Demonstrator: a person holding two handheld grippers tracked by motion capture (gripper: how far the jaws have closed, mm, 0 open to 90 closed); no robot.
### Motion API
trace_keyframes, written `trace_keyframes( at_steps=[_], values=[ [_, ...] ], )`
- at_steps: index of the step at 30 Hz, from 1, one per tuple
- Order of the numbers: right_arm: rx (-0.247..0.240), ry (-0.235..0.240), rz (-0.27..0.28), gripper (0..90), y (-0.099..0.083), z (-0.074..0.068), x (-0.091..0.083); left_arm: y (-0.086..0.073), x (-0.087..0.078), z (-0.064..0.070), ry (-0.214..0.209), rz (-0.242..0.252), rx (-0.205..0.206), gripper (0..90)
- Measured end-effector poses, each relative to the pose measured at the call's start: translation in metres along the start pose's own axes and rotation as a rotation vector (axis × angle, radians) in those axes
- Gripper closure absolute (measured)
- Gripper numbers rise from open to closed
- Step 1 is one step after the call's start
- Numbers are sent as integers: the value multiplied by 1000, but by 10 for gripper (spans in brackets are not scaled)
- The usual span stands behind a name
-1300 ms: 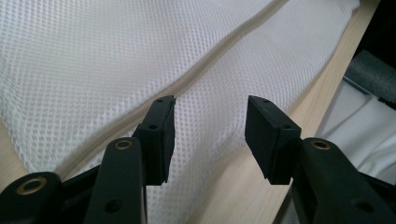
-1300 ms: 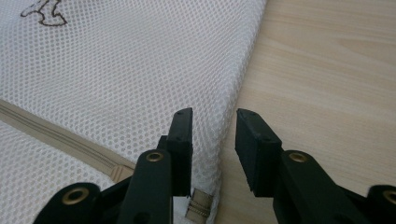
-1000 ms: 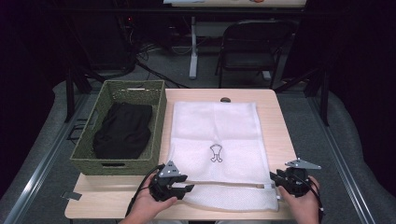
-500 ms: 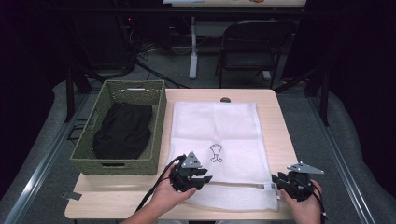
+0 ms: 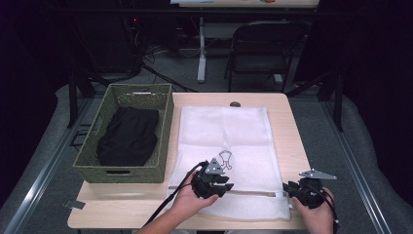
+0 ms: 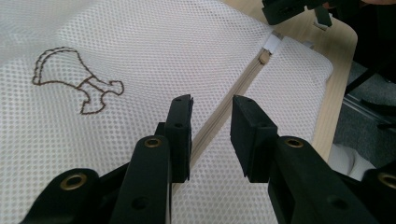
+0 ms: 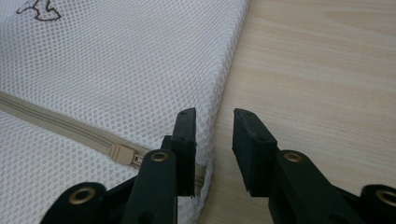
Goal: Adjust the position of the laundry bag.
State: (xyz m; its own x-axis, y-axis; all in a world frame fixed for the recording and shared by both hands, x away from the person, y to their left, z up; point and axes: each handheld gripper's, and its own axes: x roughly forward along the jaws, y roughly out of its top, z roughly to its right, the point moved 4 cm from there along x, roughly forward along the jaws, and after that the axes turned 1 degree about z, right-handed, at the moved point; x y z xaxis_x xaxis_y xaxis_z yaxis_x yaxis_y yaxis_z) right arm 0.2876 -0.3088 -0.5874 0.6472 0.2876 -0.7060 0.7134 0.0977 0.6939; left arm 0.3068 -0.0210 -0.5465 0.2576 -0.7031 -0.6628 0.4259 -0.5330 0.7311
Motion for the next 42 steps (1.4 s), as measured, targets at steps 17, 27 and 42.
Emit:
trace_keyframes(
  at_steps=[17, 27, 42],
  values=[
    [-10, 12, -46, 662, -3, -10, 16, 5, 24, 7, -14, -26, 9, 689],
    [-36, -10, -42, 752, -4, -12, 19, 7, 26, 5, -18, -28, 13, 675],
    [-3, 44, -73, 868, -1, -8, 20, 26, 40, 17, -54, -22, 35, 676]
  ],
)
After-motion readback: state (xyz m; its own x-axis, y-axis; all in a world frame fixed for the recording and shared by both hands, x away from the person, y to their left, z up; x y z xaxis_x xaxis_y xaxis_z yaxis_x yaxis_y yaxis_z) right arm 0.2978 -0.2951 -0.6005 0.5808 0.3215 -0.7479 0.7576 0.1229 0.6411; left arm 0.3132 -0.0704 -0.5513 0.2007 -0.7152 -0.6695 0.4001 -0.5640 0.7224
